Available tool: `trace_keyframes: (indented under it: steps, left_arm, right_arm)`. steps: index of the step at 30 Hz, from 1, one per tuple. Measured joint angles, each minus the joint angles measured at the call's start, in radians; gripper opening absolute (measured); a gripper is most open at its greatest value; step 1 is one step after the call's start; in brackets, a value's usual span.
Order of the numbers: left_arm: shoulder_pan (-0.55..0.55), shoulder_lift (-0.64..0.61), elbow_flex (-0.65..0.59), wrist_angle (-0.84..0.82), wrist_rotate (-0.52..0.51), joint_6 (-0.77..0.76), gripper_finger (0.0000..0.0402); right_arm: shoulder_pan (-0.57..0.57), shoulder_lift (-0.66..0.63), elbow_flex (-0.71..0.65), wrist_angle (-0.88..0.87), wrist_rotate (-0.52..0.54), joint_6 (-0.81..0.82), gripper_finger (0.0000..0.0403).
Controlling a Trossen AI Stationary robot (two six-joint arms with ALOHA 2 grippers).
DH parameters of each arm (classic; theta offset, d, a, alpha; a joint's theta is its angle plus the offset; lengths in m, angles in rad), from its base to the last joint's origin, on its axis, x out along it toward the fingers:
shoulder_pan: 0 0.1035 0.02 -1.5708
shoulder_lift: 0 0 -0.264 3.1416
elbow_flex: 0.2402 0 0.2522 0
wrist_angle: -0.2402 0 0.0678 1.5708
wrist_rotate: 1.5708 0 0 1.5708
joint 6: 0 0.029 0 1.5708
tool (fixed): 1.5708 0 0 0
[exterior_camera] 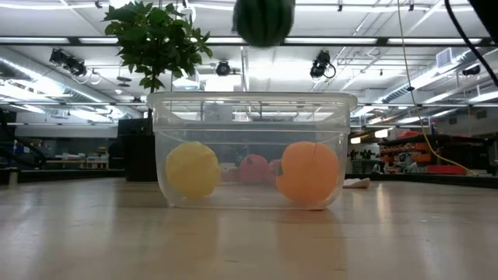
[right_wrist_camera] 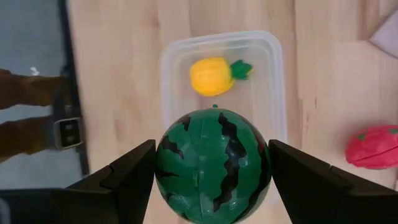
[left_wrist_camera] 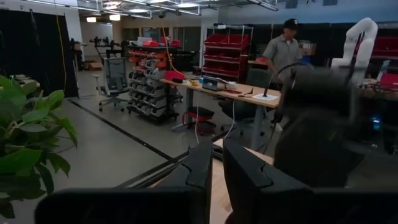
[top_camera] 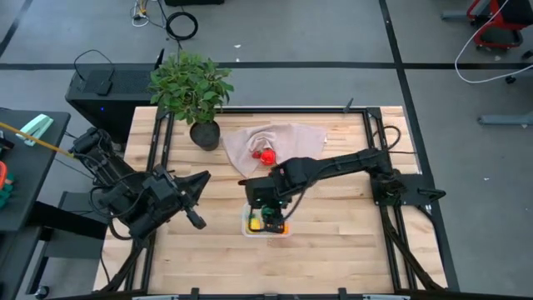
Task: Pick and placing Produce into tupperware
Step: Put the watermelon into the transparent bin
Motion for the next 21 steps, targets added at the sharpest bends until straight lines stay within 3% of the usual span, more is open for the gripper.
trace_keyframes:
  steps: [11, 21]
  left_arm:
    - [-0.007, -0.015, 0.000, 0.000, 0.000, 0.016, 0.0048]
    - [-0.011, -0.015, 0.000, 0.001, 0.000, 0.018, 0.0051]
  right_arm:
    - [-0.014, 0.143, 0.005, 0.009, 0.023, 0.004, 0.0291]
    - [-0.012, 0.180, -0.011, 0.068, 0.019, 0.050, 0.0291]
